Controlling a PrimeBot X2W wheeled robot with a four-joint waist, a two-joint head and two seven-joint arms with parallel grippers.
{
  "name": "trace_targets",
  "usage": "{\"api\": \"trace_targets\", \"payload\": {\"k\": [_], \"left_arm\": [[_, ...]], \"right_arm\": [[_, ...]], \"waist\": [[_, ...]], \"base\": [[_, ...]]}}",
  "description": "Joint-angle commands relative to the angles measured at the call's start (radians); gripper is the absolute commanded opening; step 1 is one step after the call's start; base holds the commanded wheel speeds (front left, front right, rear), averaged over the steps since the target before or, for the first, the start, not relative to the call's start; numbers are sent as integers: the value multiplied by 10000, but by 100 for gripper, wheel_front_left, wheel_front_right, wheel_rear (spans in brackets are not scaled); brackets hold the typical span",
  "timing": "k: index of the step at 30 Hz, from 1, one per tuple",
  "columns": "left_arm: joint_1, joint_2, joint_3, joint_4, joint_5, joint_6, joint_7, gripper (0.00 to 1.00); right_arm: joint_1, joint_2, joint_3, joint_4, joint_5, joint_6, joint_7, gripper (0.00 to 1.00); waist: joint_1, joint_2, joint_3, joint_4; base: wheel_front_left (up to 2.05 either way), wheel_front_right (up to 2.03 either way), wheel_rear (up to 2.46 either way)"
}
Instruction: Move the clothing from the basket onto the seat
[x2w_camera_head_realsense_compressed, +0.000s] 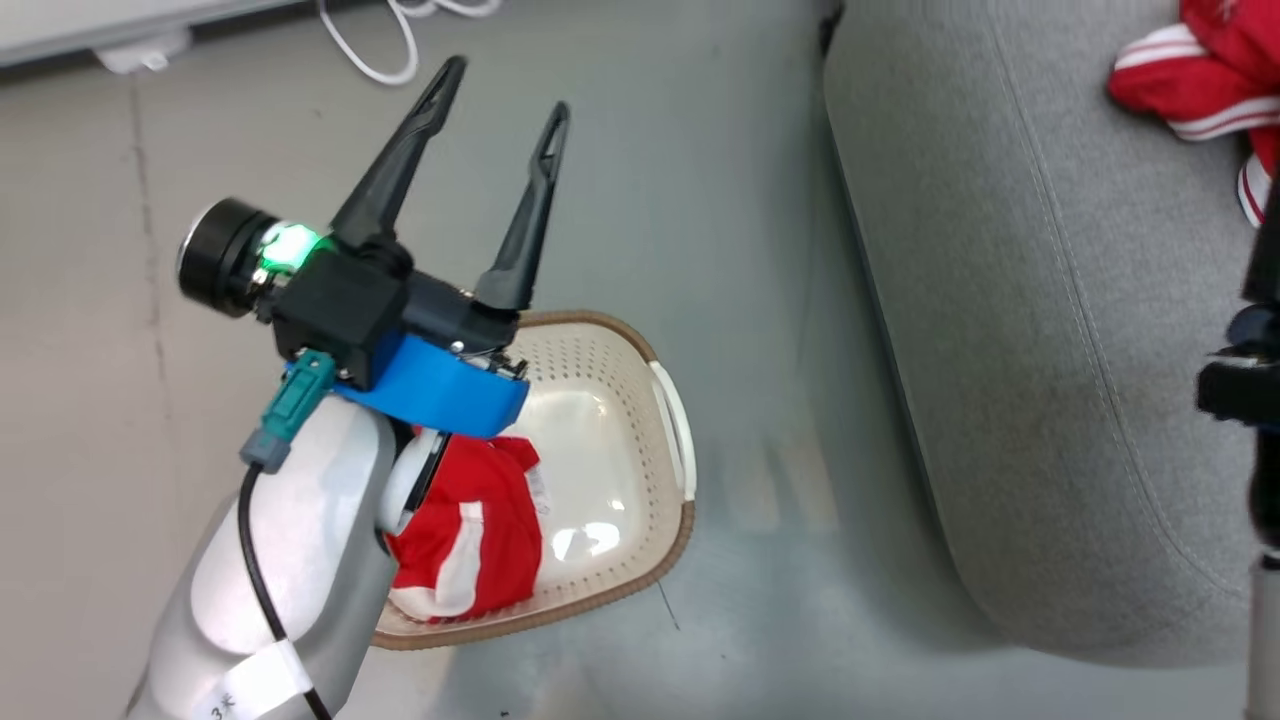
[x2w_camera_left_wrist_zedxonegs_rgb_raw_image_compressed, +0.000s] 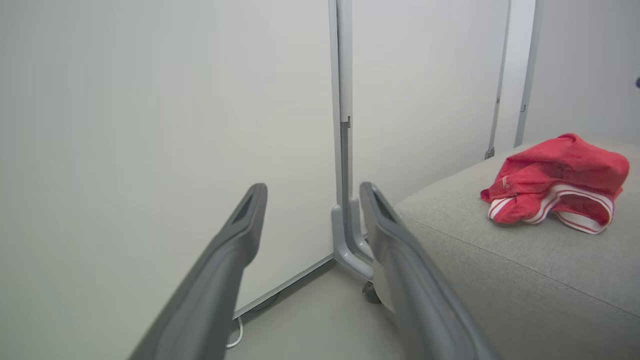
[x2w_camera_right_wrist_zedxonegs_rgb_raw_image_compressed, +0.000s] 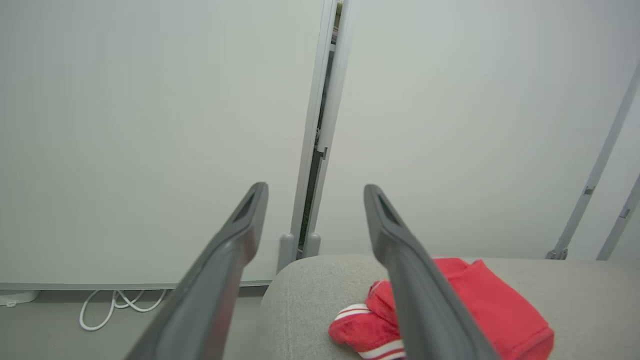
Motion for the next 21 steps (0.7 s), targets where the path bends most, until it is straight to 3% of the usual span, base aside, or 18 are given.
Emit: {"api": "trace_targets", "payload": {"k": [1, 13, 21], "left_arm": [[204, -50, 124, 23, 53, 28, -31, 100], [1896, -653, 2160, 284, 348, -161, -29, 100], [2818, -994, 3080, 412, 617, -279, -29, 100]], "right_arm": [[200, 67, 56, -62, 32, -3, -6, 100], [1048, 826, 1590, 91, 157, -1, -6, 100], [1688, 1075, 1927, 554, 279, -1, -6, 100]], "waist": [[0, 0, -583, 480], [0, 0, -1875, 1381], [0, 0, -2512, 1708]], "base": [[0, 0, 0], [0, 0, 0], [0, 0, 0]]}}
